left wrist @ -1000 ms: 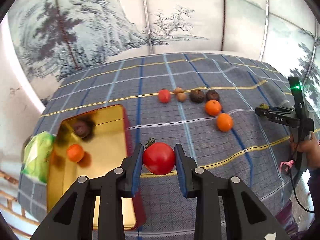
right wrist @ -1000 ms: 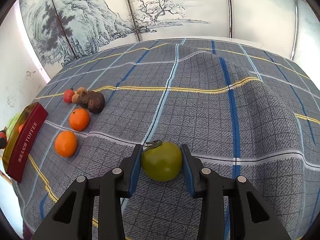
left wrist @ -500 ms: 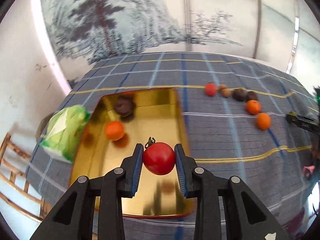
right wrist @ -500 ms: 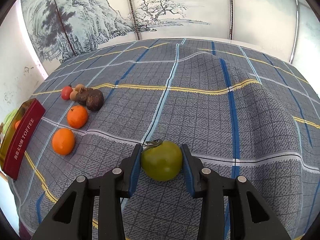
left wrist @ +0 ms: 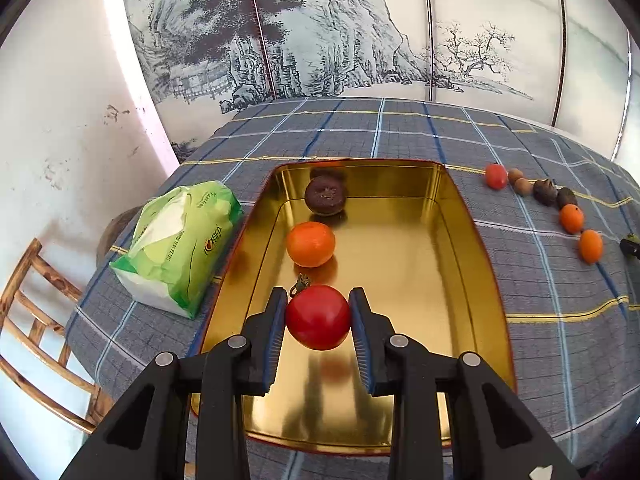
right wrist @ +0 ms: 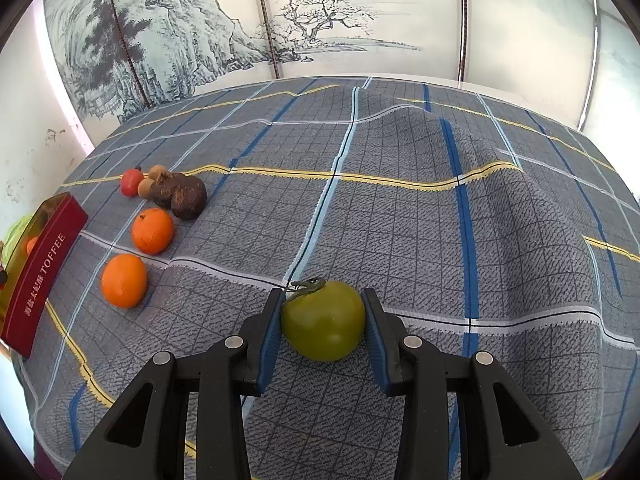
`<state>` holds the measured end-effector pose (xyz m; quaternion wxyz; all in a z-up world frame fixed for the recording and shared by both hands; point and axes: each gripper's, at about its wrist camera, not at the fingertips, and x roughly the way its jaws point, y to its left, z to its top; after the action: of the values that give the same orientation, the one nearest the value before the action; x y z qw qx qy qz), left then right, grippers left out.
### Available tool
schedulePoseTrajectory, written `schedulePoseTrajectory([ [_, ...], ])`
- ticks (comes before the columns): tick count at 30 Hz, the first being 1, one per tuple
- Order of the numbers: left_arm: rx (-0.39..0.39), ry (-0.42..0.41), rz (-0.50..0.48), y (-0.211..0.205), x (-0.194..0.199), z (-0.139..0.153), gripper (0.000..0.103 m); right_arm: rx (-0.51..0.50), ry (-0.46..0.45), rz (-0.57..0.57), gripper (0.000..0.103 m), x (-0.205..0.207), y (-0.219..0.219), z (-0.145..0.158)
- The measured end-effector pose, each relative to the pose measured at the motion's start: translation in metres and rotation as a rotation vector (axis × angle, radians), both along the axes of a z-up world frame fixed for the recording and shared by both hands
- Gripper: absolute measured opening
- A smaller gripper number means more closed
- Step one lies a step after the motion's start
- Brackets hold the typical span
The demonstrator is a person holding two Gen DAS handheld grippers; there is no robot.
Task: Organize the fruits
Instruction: 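Lower the tomato into the tin and open the left tool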
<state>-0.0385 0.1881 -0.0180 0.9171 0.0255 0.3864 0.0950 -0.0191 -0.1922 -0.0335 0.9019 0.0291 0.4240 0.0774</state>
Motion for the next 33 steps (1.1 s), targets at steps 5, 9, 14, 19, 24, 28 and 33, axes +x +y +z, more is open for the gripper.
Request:
schedulePoseTrajectory([
  [5, 0.002, 0.015, 0.012, 0.005, 0.004, -0.006, 0.028, -0.001, 0.0, 0.0, 0.04, 0.0, 0.0, 0.0],
  [9, 0.026, 0.02, 0.013, 0.005, 0.007, -0.009, 0.028, -0.002, 0.0, 0.0, 0.04, 0.0, 0.0, 0.0],
  [14, 0.043, 0.021, 0.013, 0.004, 0.012, -0.012, 0.029, -0.004, 0.0, -0.001, 0.04, 0.0, 0.001, 0.0],
  [19, 0.075, 0.005, 0.004, -0.001, 0.013, -0.01, 0.03, -0.006, 0.0, -0.001, 0.04, 0.0, 0.001, 0.0],
  [24, 0.089, 0.009, 0.001, -0.004, 0.016, -0.012, 0.034, -0.007, 0.0, -0.001, 0.04, -0.001, 0.002, 0.001],
  [28, 0.101, -0.014, 0.014, -0.008, 0.01, -0.006, 0.057, -0.012, -0.001, -0.003, 0.04, 0.0, 0.002, 0.0],
  [33, 0.132, -0.054, 0.019, -0.019, -0.002, 0.007, 0.076, -0.001, -0.002, -0.014, 0.039, -0.001, -0.003, -0.002],
])
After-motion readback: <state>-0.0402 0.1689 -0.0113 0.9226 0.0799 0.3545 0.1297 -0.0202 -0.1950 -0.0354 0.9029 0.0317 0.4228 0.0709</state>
